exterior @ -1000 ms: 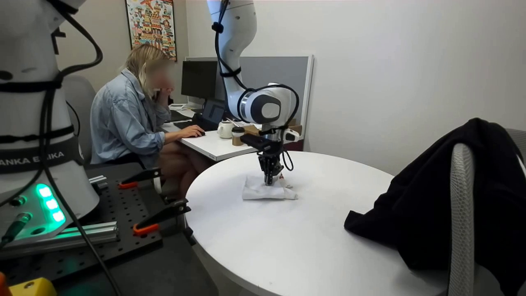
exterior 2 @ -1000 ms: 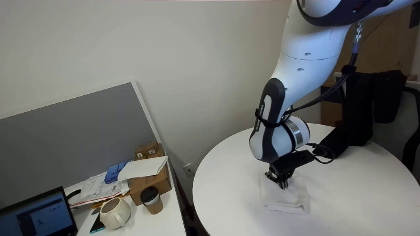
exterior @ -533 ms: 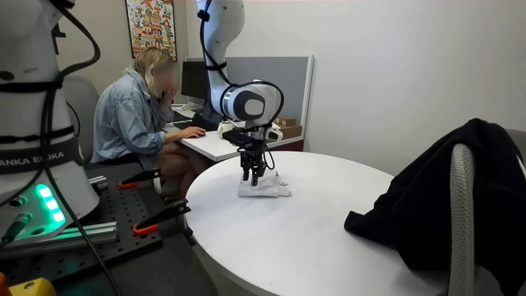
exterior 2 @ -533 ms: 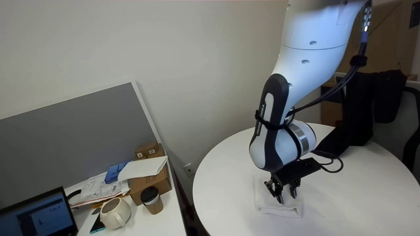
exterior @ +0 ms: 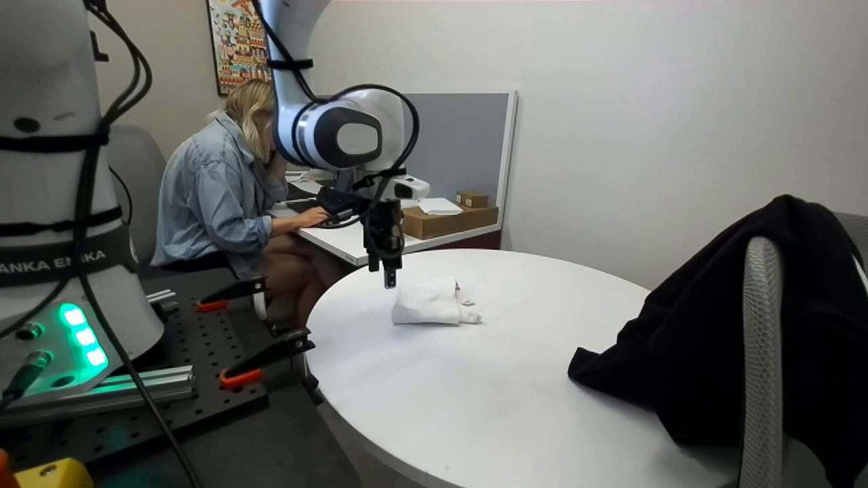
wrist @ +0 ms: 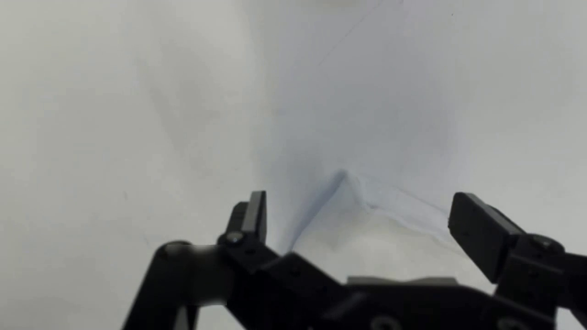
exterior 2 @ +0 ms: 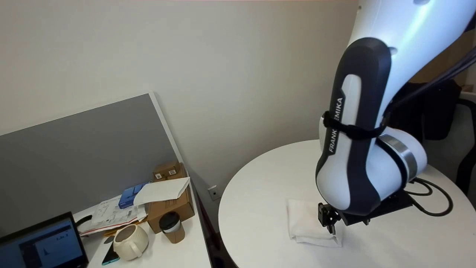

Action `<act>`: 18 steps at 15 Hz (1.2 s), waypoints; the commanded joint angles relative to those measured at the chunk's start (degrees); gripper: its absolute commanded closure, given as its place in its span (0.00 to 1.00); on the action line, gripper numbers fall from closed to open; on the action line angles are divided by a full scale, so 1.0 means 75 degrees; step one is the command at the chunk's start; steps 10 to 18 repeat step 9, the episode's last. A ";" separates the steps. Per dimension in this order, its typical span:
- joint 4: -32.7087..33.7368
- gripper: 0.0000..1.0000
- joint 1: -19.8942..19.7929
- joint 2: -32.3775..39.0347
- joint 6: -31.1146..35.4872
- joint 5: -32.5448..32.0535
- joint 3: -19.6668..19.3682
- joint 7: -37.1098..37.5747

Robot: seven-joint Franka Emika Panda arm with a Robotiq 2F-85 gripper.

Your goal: Wipe the table with the white cloth

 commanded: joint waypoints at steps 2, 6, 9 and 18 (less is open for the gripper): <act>-0.0798 0.00 0.2019 -0.1076 0.0459 -0.0476 -0.1630 0.1372; -0.0920 0.00 0.2210 -0.1240 0.0497 -0.0562 -0.1729 0.1556; -0.0911 0.00 0.2291 -0.1240 0.0497 -0.0578 -0.1810 0.1644; -0.0911 0.00 0.2291 -0.1240 0.0497 -0.0578 -0.1810 0.1644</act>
